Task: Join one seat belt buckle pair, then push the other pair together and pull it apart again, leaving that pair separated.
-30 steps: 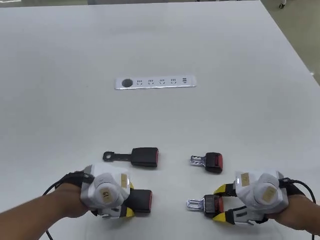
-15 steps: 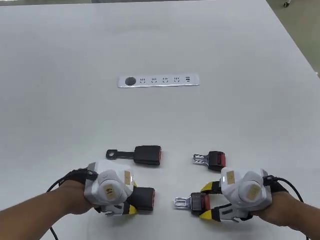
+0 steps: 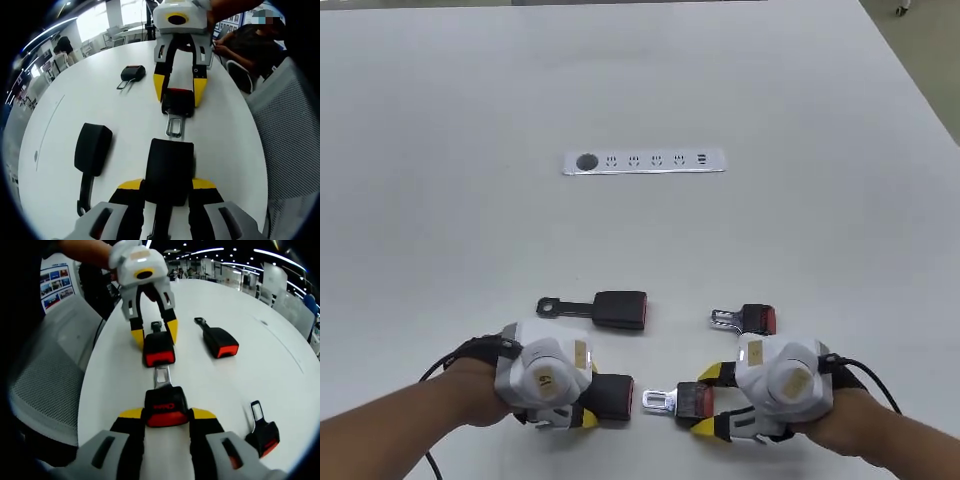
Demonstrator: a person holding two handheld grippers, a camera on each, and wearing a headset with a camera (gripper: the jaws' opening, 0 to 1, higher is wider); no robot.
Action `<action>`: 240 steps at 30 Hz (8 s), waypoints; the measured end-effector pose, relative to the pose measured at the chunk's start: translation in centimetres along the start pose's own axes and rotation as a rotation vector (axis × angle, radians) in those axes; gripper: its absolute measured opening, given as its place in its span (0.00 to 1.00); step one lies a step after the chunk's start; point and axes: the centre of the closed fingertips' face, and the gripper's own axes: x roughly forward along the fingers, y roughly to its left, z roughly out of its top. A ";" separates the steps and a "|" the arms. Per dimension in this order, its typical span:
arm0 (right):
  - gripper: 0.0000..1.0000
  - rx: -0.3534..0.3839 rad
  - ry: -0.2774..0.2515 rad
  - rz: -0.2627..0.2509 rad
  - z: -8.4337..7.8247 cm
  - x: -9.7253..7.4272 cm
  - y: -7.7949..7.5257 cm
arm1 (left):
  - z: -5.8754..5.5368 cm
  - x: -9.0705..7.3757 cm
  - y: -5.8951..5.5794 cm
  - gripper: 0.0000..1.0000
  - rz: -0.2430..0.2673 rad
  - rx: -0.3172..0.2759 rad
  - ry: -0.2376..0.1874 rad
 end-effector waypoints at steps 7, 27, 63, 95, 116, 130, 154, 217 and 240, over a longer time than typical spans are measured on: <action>0.34 -0.006 0.000 0.000 0.7 0.7 0.0 | 0.0 0.0 0.0 0.35 0.002 -0.004 -0.002; 0.34 -0.022 0.005 0.005 0.7 0.6 -0.1 | 0.1 0.0 0.0 0.35 0.007 -0.009 -0.019; 0.33 -0.024 -0.005 0.009 2.5 2.4 0.2 | 0.1 0.1 0.0 0.34 -0.012 0.021 -0.024; 0.33 -0.059 -0.003 0.015 3.1 2.9 0.3 | -0.1 -0.1 -0.2 0.34 -0.034 0.062 -0.053; 0.32 -0.106 -0.112 0.028 3.3 2.6 0.2 | -0.3 -0.3 -0.3 0.33 -0.079 0.107 -0.141; 0.31 -0.116 -0.143 0.009 3.3 2.5 0.2 | -0.4 -0.4 -0.3 0.32 -0.086 0.116 -0.166; 0.31 -0.096 -0.163 0.010 3.3 2.4 0.2 | -0.3 -0.3 -0.2 0.32 -0.100 0.126 -0.171; 0.76 0.108 -0.194 -0.230 1.3 -8.1 -8.3 | 3.8 -7.6 7.9 0.77 0.145 -0.070 -0.249; 0.66 0.151 -0.077 -0.181 -3.2 -7.7 -11.9 | 3.0 -3.4 10.4 0.69 0.042 -0.042 -0.173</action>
